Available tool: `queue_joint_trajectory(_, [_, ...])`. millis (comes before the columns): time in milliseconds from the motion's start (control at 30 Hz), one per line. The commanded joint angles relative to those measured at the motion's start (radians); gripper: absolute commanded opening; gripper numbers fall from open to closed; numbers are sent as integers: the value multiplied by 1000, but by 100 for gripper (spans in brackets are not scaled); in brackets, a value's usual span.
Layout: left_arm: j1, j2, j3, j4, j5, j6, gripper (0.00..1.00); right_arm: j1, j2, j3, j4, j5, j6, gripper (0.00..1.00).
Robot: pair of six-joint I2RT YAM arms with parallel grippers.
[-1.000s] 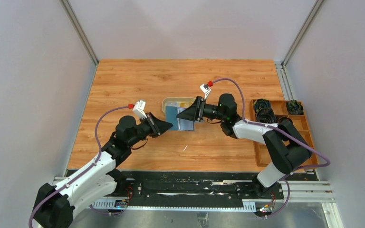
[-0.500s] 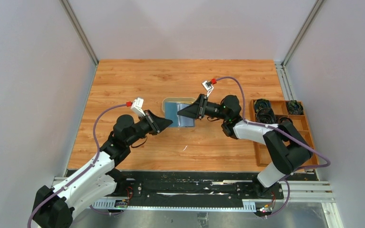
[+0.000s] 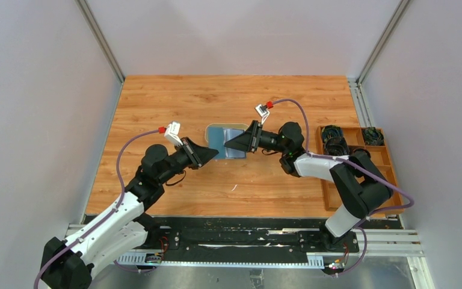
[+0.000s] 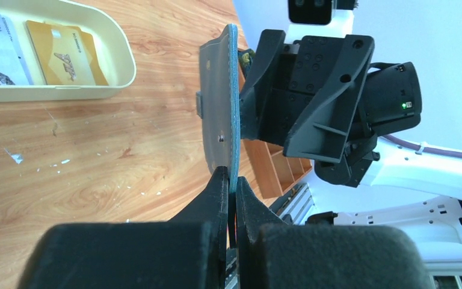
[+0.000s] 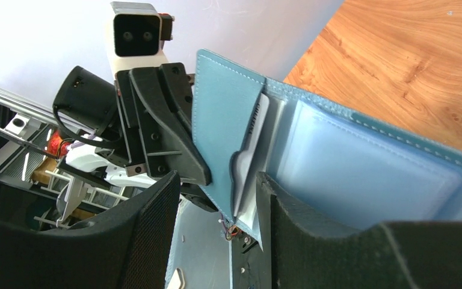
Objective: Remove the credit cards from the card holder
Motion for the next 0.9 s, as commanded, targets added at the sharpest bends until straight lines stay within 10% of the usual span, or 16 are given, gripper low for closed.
queue_joint_trajectory(0, [-6, -16, 47, 38, 20, -4, 0, -12, 25, -14, 29, 15, -16, 54])
queue_joint_trajectory(867, [-7, 22, 47, 38, 43, 9, 0, -10, 106, 32, 250, -2, 133, 35])
